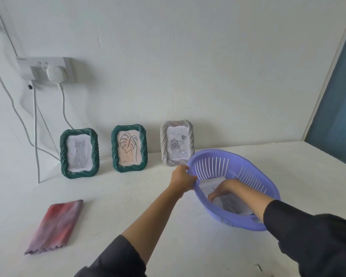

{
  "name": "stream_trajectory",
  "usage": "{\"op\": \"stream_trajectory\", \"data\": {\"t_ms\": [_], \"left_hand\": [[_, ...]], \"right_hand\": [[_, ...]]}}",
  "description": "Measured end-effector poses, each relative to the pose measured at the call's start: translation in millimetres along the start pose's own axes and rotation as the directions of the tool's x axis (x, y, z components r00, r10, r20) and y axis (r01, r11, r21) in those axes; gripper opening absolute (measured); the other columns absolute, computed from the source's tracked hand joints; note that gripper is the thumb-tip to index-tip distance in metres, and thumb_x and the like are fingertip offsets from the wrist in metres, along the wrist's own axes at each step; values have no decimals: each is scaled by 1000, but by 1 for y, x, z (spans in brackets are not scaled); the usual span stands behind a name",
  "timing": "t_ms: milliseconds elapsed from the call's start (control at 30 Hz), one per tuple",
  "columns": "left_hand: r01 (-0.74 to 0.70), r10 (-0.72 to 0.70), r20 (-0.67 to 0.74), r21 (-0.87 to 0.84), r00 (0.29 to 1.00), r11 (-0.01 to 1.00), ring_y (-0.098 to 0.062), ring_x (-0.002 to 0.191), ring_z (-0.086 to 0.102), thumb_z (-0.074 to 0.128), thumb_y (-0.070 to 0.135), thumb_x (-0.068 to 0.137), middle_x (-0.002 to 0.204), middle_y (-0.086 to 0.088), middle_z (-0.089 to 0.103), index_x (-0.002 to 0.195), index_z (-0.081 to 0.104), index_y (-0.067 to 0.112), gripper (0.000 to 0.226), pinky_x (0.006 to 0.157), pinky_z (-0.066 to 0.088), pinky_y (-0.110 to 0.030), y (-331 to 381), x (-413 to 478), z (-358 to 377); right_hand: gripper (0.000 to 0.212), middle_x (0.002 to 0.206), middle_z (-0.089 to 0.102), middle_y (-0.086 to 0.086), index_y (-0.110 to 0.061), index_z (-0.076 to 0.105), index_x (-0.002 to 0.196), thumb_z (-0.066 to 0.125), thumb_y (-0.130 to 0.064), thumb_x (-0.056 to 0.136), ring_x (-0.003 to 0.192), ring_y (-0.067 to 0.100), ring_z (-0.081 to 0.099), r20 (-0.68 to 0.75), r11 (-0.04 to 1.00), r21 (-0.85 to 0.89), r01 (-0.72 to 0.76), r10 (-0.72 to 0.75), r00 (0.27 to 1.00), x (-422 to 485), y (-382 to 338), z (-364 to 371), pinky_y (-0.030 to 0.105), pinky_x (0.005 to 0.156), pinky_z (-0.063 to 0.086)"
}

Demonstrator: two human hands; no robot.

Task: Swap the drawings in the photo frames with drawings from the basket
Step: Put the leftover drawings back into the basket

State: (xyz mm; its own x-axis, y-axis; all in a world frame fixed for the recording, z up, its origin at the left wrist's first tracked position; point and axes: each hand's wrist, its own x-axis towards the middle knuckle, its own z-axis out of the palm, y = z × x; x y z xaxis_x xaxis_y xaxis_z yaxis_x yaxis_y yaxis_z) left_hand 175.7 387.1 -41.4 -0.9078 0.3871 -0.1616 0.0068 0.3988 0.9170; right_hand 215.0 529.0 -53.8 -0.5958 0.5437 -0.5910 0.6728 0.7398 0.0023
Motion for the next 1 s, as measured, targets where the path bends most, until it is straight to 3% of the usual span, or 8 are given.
{"op": "stream_trajectory", "data": {"t_ms": [67, 133, 233, 300, 433, 567, 800, 1000], "left_hand": [[-5, 5, 0, 11, 1000, 1000, -31, 94, 64, 59, 6, 87, 124, -19, 56, 134, 42, 6, 51, 75, 56, -36, 0, 2, 0], [-5, 5, 0, 7, 1000, 1000, -32, 100, 63, 57, 8, 88, 126, -18, 55, 135, 41, 7, 50, 78, 57, -38, -1, 2, -2], [16, -15, 16, -50, 1000, 999, -30, 97, 65, 55, 11, 90, 124, -17, 58, 135, 40, 10, 48, 61, 56, -30, -2, 2, -4], [28, -26, 32, -75, 999, 997, -28, 89, 65, 56, 9, 89, 122, -17, 58, 135, 39, 10, 49, 53, 54, -25, -1, 1, -6], [27, -25, 41, -61, 999, 998, -30, 91, 65, 56, 3, 89, 122, -20, 58, 135, 42, 6, 48, 66, 56, -31, 0, 2, -7], [19, -16, 50, -71, 999, 997, -29, 89, 63, 55, 0, 89, 121, -21, 58, 134, 44, 6, 47, 70, 56, -33, 1, 3, -7], [-15, 17, 60, -36, 998, 999, -29, 86, 59, 51, -2, 89, 120, -26, 59, 132, 48, 1, 43, 81, 56, -41, 3, 9, -11], [-24, 25, 83, -11, 996, 1000, -26, 80, 58, 53, 5, 90, 110, -20, 62, 133, 47, 5, 43, 69, 54, -33, 3, 5, -15]], "right_hand": [[106, 150, 28, 8, -15, 20, 145, 60, -72, 65, 137, 30, 28, -3, 998, 50, 34, -33, 999, 0, 2, -4, 41, 113, 26], [88, 142, 41, 9, -13, 35, 139, 60, -65, 72, 130, 29, 39, -179, 988, 110, 105, -85, 980, -2, 8, -12, 39, 107, 35], [49, 126, 47, 12, -11, 49, 121, 60, -38, 82, 118, 30, 46, -625, 977, 143, 160, -37, 780, -11, 28, -29, 36, 91, 41], [35, 125, 42, 12, -13, 46, 119, 55, -19, 86, 117, 32, 43, -732, 985, 131, 114, 19, 680, -15, 46, -38, 37, 90, 39], [40, 125, 49, 13, -15, 44, 122, 43, -2, 84, 110, 33, 52, -630, 967, 230, 114, 58, 774, -15, 75, -41, 34, 84, 43], [39, 120, 56, 11, -15, 52, 115, 45, 4, 81, 102, 31, 56, -658, 937, 298, 181, 64, 751, -12, 86, -38, 30, 75, 41], [40, 126, 56, 14, -13, 58, 116, 44, 5, 83, 110, 34, 55, -673, 901, 361, 241, 73, 736, -12, 86, -36, 34, 86, 46], [39, 129, 54, 12, -13, 57, 119, 47, 1, 85, 114, 33, 54, -650, 903, 365, 229, 71, 757, -15, 87, -36, 36, 90, 45]]}}
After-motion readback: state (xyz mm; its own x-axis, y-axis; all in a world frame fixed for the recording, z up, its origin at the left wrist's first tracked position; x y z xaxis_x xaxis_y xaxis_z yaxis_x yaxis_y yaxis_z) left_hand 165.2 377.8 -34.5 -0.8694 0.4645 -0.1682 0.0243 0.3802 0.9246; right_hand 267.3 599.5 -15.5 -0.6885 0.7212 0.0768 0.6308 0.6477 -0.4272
